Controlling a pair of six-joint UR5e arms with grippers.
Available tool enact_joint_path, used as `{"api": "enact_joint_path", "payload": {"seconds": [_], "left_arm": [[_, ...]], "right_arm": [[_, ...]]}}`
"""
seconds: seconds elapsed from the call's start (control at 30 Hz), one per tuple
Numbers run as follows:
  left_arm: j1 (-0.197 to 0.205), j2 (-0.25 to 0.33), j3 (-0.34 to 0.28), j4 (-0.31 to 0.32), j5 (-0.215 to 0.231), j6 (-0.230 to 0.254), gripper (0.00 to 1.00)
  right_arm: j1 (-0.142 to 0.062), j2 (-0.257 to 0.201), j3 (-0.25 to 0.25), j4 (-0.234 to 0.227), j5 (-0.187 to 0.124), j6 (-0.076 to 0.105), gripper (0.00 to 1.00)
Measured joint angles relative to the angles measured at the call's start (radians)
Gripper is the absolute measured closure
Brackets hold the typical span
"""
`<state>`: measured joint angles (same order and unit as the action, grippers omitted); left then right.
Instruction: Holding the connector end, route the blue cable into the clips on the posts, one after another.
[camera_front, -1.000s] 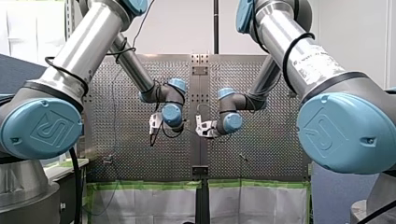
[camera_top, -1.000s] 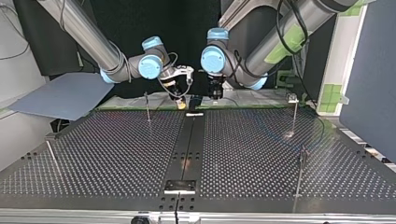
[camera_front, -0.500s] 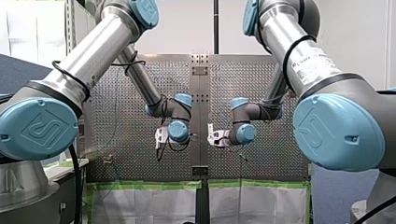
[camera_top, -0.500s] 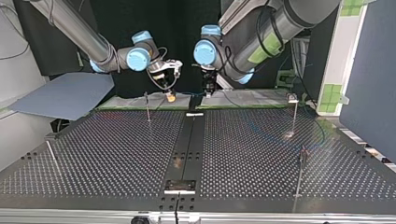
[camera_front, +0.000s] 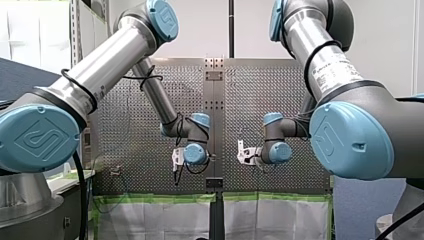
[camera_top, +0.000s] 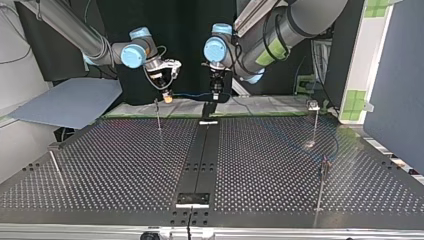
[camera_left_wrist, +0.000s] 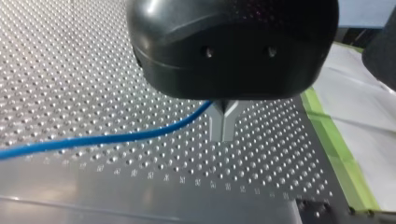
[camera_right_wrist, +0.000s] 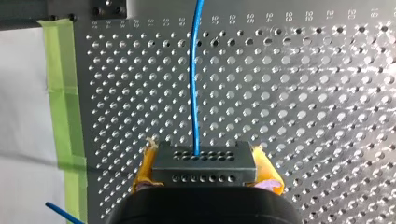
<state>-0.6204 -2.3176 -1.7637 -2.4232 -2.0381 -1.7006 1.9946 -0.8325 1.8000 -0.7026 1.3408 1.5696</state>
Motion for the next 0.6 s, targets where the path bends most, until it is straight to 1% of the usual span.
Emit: {"api": "enact_joint_path", "payload": {"seconds": [0.13,0.27,0.43,0.53,0.6], "left_arm": [[-0.008,-0.013,0.0,0.042,0.005,-0.008,1.0],[-0.019,-0.02,0.005,0.082,0.006,-0.015,1.0],[-0.044,-0.058,0.041,0.086,0.0,-0.023,1.0],[-0.067,-0.086,0.07,0.084,-0.018,-0.028,1.0],[-0.081,-0.101,0.089,0.081,-0.03,-0.029,1.0]], "right_arm": [[-0.007,0.0,0.038,-0.038,0.002,-0.017,1.0],[-0.016,0.002,0.079,-0.079,0.0,-0.023,1.0],[-0.028,0.003,0.126,-0.126,-0.005,-0.031,1.0],[-0.041,0.003,0.155,-0.155,-0.008,-0.029,1.0],[-0.056,0.004,0.175,-0.175,-0.017,-0.022,1.0]]}}
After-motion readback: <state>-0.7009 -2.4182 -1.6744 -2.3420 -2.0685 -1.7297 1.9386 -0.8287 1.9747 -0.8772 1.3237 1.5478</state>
